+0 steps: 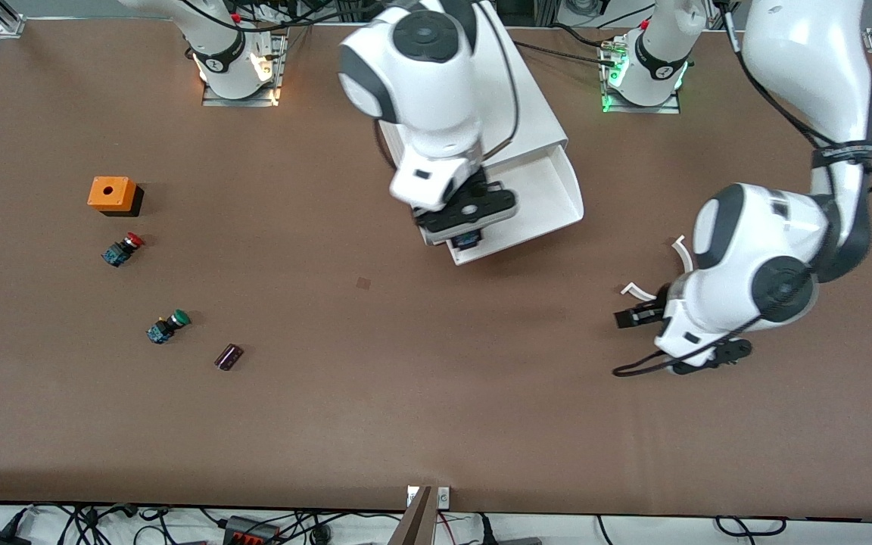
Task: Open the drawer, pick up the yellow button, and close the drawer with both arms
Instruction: 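Lift the button out with the right gripper while the left gripper nears the drawer, then push the drawer shut with the left gripper while the right gripper lowers the button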
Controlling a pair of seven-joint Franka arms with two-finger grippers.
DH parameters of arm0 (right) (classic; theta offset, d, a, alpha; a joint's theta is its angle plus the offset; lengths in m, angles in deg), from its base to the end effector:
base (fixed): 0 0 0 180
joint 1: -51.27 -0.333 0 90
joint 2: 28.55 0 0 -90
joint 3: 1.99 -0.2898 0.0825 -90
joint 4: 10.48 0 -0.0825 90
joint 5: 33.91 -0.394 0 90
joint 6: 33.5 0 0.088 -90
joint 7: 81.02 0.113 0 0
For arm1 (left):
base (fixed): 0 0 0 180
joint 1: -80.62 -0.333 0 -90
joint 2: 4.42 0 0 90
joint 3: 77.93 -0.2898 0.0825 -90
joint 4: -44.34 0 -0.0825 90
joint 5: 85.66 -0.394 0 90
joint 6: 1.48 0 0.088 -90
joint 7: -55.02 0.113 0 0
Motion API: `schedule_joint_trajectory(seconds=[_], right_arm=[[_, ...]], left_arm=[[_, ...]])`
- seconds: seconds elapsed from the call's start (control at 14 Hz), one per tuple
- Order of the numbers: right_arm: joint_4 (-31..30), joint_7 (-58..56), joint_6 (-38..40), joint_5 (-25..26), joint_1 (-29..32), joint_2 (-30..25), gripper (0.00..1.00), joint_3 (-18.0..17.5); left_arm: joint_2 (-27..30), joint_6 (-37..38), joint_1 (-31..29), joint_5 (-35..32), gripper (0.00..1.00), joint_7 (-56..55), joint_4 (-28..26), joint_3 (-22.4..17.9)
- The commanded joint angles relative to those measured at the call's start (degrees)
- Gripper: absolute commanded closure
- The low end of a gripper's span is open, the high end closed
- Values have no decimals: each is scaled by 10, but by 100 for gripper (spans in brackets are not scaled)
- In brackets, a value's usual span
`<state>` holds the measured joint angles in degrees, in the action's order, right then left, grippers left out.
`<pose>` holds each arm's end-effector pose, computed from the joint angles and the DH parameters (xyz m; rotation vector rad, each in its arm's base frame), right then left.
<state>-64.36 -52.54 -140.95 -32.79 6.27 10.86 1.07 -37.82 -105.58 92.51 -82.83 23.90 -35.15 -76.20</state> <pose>0.5559 0.5163 0.4768 -2.9958 -0.3838 -0.3528 0.6735 -0.1642 0.3275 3.0888 0.5062 -0.2603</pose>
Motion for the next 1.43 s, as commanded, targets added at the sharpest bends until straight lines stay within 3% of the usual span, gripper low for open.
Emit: schedule_joint_trajectory(seconds=[0.0,0.29,0.36,0.64,0.86,1.07,1.36], right_arm=[[-4,-23,33,-1,68,-14,88,-15],[-62,-103,54,-52,154,-19,88,-15],[-77,-105,55,-60,174,-19,88,-15],[-171,-132,54,-61,223,-39,88,-13],[-244,-153,39,-53,250,-60,88,-10],[-309,-182,2,-24,264,-70,88,-9],[-428,-233,-111,-23,282,-95,88,-9]], left_arm=[[61,-74,51,7,0,-74,-103,-5],[95,-117,104,9,0,-119,-164,-3],[105,-121,102,10,0,-120,-180,17],[135,-198,99,34,0,-148,-267,60],[145,-203,103,35,0,-170,-288,73],[152,-197,97,35,0,-188,-300,103],[153,-161,98,48,0,-190,-307,120]])
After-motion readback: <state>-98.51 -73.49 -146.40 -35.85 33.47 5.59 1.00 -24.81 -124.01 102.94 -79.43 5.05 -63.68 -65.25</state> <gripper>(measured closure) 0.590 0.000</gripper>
